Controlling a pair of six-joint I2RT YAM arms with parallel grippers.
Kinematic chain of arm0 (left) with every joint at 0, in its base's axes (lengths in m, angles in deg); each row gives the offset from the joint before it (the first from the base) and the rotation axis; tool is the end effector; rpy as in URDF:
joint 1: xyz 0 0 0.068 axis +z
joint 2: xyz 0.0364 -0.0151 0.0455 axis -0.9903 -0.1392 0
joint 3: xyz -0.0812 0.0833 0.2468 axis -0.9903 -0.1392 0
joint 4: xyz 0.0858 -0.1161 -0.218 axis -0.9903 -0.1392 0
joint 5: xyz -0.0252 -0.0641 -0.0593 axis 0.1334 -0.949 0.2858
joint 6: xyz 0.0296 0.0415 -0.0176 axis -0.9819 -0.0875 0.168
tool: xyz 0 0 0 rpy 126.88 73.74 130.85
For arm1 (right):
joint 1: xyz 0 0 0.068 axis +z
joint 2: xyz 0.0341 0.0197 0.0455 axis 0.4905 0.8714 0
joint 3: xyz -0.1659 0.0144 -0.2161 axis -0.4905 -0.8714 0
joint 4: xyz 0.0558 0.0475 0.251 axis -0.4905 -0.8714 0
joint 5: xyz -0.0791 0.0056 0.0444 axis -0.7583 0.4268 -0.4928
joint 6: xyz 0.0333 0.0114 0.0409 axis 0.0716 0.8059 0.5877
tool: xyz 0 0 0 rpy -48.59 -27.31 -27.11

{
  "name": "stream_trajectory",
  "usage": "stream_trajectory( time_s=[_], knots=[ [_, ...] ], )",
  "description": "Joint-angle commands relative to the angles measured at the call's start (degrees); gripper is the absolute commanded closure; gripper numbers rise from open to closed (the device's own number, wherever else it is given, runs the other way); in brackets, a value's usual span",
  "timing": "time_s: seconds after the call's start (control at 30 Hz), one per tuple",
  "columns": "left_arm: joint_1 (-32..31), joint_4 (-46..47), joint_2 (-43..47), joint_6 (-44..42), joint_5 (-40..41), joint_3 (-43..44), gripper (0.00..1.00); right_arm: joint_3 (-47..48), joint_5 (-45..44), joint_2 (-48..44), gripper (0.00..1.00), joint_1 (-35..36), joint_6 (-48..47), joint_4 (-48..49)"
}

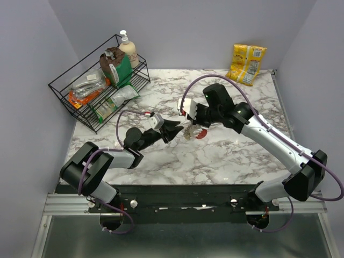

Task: Remove the keys from the keyring
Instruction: Remove the key from the keyring.

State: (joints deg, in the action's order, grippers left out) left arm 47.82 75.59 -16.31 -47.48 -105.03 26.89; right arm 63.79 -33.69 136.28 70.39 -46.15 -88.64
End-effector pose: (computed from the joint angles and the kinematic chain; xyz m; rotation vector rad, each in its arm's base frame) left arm 0.2129 -0.1629 0.2093 0.6401 1.2886 -0.9715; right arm 0.2272 0.2087 0.3537 -1.6214 1.6096 0.2571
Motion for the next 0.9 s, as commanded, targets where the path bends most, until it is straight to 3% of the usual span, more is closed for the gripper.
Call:
stream_trajectory(
  time_s=[0.0, 0.3, 0.87],
  knots=[
    [2.0, 17.24, -2.04, 10.66, -8.71, 3.93, 0.6, -1.19, 2.52, 1.28, 0.99, 1.17, -1.38, -0.13],
    [2.09, 16.37, -3.45, 12.78, -12.4, 5.51, 0.57, -1.2, 2.52, 2.59, 0.99, 3.81, -0.94, -0.04],
    [2.18, 17.77, -6.79, 16.29, -18.03, 7.18, 0.61, -1.46, 0.5, 0.75, 0.99, 3.9, -0.68, 1.71]
  ],
)
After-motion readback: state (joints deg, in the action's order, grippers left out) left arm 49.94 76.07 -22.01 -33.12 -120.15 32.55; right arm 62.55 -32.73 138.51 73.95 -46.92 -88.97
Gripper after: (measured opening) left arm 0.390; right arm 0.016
